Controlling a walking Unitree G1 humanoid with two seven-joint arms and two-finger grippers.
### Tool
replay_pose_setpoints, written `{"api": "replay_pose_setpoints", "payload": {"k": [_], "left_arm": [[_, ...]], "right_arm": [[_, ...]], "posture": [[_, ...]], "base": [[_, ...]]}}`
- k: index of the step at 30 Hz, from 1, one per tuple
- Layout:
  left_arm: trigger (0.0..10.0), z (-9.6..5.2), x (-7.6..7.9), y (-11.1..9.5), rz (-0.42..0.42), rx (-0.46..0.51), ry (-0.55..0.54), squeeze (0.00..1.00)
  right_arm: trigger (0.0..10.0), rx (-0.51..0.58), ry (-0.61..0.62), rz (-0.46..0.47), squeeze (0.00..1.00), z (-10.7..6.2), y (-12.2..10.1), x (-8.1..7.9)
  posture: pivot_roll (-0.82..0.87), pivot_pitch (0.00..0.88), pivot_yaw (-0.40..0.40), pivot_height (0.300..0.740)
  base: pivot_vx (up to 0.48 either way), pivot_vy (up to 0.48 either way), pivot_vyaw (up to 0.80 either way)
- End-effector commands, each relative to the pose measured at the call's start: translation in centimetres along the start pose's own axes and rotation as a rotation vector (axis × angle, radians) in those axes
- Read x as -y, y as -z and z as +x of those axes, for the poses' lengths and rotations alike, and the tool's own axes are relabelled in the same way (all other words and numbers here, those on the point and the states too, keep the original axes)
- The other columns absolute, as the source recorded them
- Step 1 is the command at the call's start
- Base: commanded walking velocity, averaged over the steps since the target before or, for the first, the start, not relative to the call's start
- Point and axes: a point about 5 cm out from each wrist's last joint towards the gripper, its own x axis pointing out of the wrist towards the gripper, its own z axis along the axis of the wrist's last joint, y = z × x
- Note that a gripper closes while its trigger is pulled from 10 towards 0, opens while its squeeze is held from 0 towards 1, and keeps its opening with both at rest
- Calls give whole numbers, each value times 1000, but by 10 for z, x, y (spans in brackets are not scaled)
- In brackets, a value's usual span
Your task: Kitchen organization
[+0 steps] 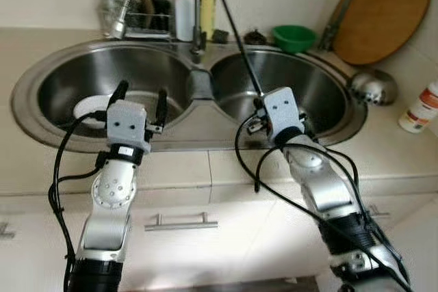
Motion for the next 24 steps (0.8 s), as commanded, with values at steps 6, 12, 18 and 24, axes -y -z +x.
{"api": "replay_pose_setpoints", "payload": {"k": [6,12,18,24], "left_arm": [[10000,3,8,0,-1,-6,27,0],[10000,3,9,0,-1,-7,27,0],[10000,1,8,2,1,-14,26,0],[10000,2,12,1,-4,-14,37,0]], "right_arm": [[10000,-196,-8,-35,0,17,16,31],[10000,-315,12,276,0,28,21,53],[10000,-303,24,333,0,36,12,60],[10000,-294,33,315,1000,39,11,57]], "posture": [[-15,0,-92,740],[-3,0,-102,740],[-3,0,-100,740],[-3,0,-98,740]], "base": [[0,0,0],[0,0,0],[0,0,0],[0,0,0]]}}
